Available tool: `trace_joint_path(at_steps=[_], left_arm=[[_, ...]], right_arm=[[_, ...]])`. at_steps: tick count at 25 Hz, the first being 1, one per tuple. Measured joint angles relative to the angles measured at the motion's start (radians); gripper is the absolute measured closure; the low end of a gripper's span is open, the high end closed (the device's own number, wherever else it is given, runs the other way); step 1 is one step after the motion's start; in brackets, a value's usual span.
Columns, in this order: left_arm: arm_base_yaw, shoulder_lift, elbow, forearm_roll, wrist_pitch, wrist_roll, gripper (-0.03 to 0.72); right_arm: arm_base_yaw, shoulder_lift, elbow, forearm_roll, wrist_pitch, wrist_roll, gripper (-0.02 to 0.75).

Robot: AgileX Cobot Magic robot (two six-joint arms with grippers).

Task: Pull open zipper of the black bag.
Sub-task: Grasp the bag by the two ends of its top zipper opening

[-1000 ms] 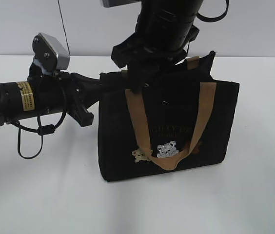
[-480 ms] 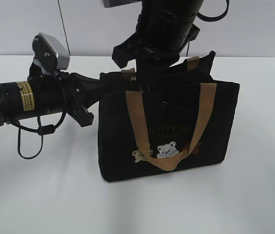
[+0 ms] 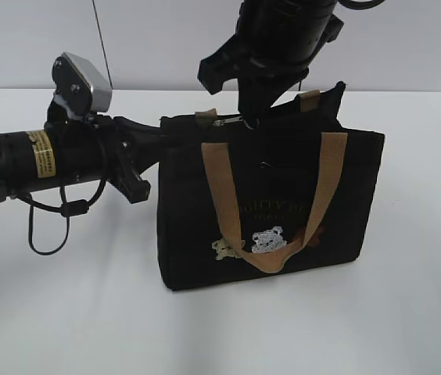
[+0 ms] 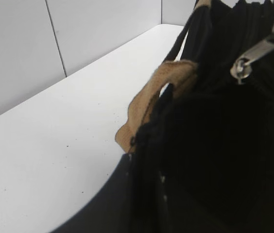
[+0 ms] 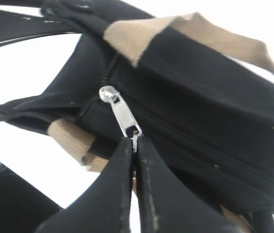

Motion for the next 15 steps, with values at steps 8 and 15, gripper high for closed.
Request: trace_joint_path(at_steps=[8, 15], left_arm=[[0.0, 0.0, 0.0, 0.0, 0.0, 0.0, 0.65], [-0.001, 0.0, -0.001, 0.0, -0.006, 0.0, 0.65]], right_arm=[[-0.062, -0.019, 0.0, -0.013, 0.0, 0.028, 0.753], [-0.143, -0.082, 0.002, -0.001, 0.0, 0.046, 0.753]])
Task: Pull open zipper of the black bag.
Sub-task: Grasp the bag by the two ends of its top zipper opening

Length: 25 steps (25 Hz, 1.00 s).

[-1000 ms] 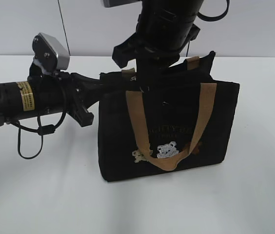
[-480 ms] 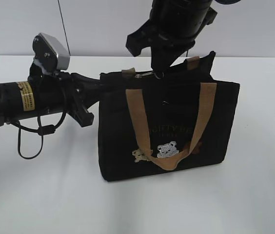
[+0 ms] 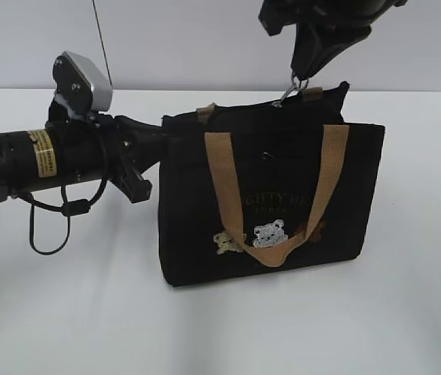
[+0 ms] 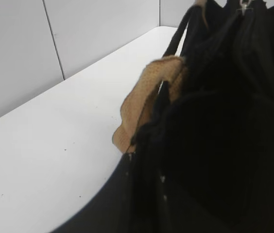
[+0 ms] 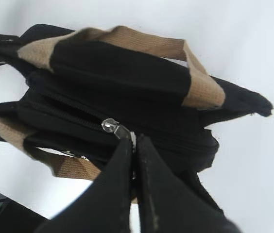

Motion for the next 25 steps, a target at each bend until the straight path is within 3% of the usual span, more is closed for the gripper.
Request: trace_joint_path(at_steps=[18, 25], left_arm=[[-0.004, -0.001, 0.0, 0.001, 0.008, 0.0, 0.65], [-0.004, -0.001, 0.0, 0.0, 0.014, 0.0, 0.65]], right_arm=[[-0.154, -0.026, 0.003, 0.01, 0.006, 0.01, 0.753], [-0.171, -0.031, 0.003, 0.022, 0.006, 0.013, 0.753]])
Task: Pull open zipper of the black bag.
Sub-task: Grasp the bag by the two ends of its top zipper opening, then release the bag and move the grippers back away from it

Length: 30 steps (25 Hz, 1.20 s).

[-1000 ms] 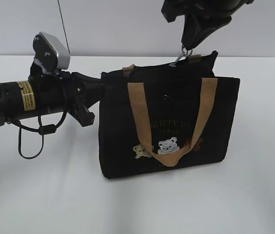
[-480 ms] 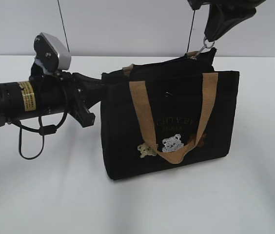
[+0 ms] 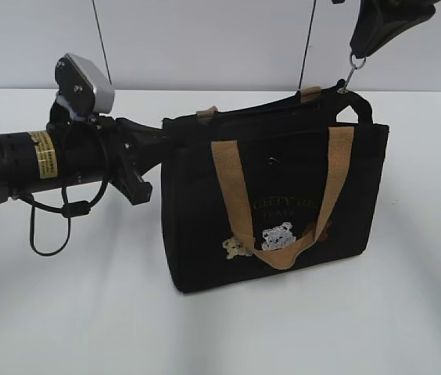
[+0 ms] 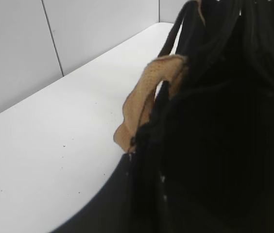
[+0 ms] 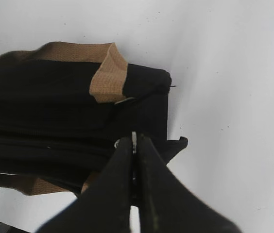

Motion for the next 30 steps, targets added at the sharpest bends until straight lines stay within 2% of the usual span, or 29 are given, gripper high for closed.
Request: trace_joint_path(at_steps=[3, 5, 8, 10, 11, 13, 18, 23, 26, 30], left_arm=[[0.0, 0.0, 0.0, -0.007, 0.0, 0.0, 0.65], [0.0, 0.0, 0.0, -0.02, 0.001, 0.0, 0.643], [0.0, -0.002, 0.0, -0.037, 0.002, 0.0, 0.584], [0.0, -0.007, 0.0, -0.044, 0.007, 0.0, 0.504], [0.0, -0.014, 0.0, -0.045, 0.015, 0.0, 0.468], [0.0, -0.039, 0.0, -0.05, 0.038, -0.009, 0.395], [0.0, -0.146, 0.0, -0.053, 0.193, -0.093, 0.348], [0.0, -0.261, -0.005, -0.057, 0.487, -0.227, 0.342], [-0.002, -0.322, -0.053, -0.14, 0.825, -0.27, 0.342], [-0.002, -0.348, -0.18, -0.262, 1.304, -0.278, 0.342]], right_arm=[[0.0, -0.001, 0.0, 0.014, 0.0, 0.001, 0.742], [0.0, -0.001, 0.0, 0.016, 0.0, 0.002, 0.685], [0.0, -0.002, 0.0, 0.019, 0.0, 0.002, 0.5], [0.0, -0.002, 0.0, 0.019, 0.0, 0.002, 0.367], [0.0, -0.002, 0.0, 0.018, 0.0, 0.002, 0.316], [0.0, -0.002, 0.0, 0.01, 0.0, -0.001, 0.265], [0.0, -0.002, 0.0, -0.024, 0.0, -0.029, 0.236], [-0.001, -0.002, 0.0, -0.022, 0.0, -0.042, 0.236], [-0.001, -0.002, 0.0, -0.017, 0.0, -0.043, 0.236], [-0.001, -0.002, 0.0, -0.016, 0.0, -0.043, 0.236]])
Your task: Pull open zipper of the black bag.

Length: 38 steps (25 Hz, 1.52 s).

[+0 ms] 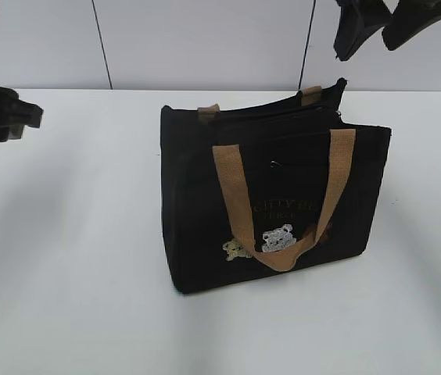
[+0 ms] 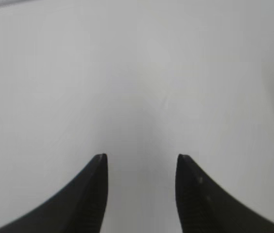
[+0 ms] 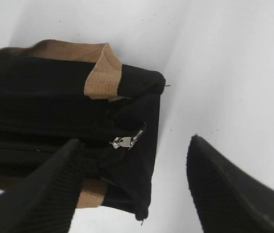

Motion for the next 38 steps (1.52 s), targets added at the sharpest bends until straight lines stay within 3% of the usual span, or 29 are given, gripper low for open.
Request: trace_joint_path(at_steps=[3, 5, 8, 14, 18, 21, 27, 38], left_arm=[[0.001, -0.002, -0.102, -0.15, 0.287, 0.089, 0.342], [0.011, -0.002, -0.173, -0.29, 0.389, 0.17, 0.343], [0.032, 0.006, -0.273, -0.407, 0.475, 0.231, 0.344], [0.12, 0.06, -0.47, -0.475, 0.686, 0.306, 0.351], [0.158, 0.071, -0.553, -0.475, 0.773, 0.345, 0.353], [0.159, 0.064, -0.562, -0.475, 0.791, 0.367, 0.353], [0.159, -0.094, -0.422, -0.475, 0.793, 0.377, 0.353], [0.159, -0.702, 0.025, -0.46, 0.777, 0.398, 0.353]], right_arm=[[-0.003, -0.003, 0.0, 0.0, 0.0, 0.0, 0.236], [-0.017, -0.003, 0.0, 0.008, 0.0, 0.005, 0.236], [-0.085, -0.005, 0.0, 0.012, 0.0, 0.015, 0.236], [-0.271, -0.028, 0.034, 0.01, -0.005, -0.012, 0.236], [-0.36, -0.111, 0.203, 0.002, -0.007, -0.017, 0.236], [-0.369, -0.228, 0.349, 0.003, -0.007, -0.018, 0.236], [-0.369, -0.542, 0.591, 0.052, -0.007, -0.025, 0.236], [-0.369, -1.14, 0.911, 0.062, -0.004, -0.131, 0.236]])
